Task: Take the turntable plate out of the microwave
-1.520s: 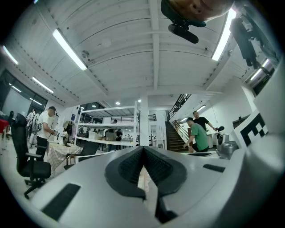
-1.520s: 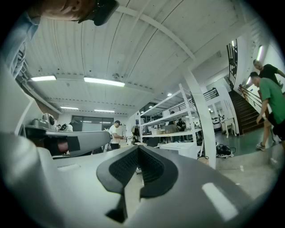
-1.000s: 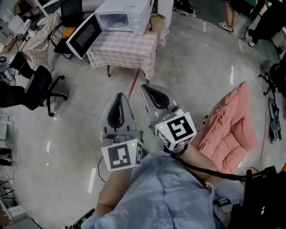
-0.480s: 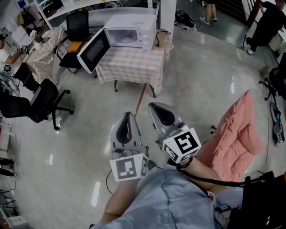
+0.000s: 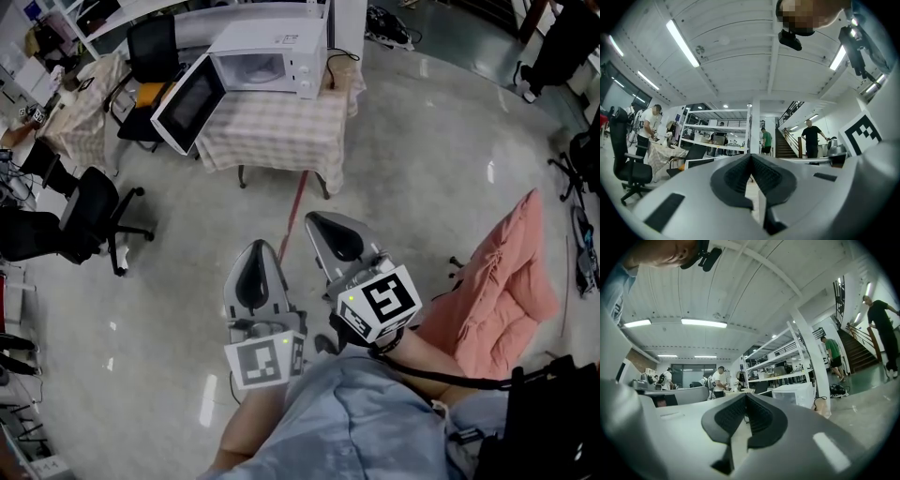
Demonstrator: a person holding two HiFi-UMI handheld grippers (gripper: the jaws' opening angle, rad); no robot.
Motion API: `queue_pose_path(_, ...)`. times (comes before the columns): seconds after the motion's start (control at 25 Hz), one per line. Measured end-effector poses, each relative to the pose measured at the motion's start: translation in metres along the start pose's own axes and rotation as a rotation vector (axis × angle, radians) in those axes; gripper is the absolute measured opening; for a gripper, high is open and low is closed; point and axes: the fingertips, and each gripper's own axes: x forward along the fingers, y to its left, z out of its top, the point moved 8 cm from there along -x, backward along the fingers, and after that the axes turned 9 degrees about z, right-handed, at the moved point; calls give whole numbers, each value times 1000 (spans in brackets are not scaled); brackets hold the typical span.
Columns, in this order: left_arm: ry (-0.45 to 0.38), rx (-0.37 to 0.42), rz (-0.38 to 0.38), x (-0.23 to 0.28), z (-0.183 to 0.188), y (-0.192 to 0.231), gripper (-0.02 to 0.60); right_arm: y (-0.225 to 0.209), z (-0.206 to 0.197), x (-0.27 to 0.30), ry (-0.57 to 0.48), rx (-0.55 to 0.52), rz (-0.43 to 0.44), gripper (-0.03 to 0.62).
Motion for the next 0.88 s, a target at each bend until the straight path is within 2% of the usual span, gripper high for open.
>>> queue_pose_path(0.44, 27, 73, 21, 123, -1, -7, 6, -105, 3, 77, -17, 60, 15, 2)
queue_pose_path(0.88, 10, 117, -10, 203, 3, -37, 6, -182, 17, 111, -36, 87, 25, 2)
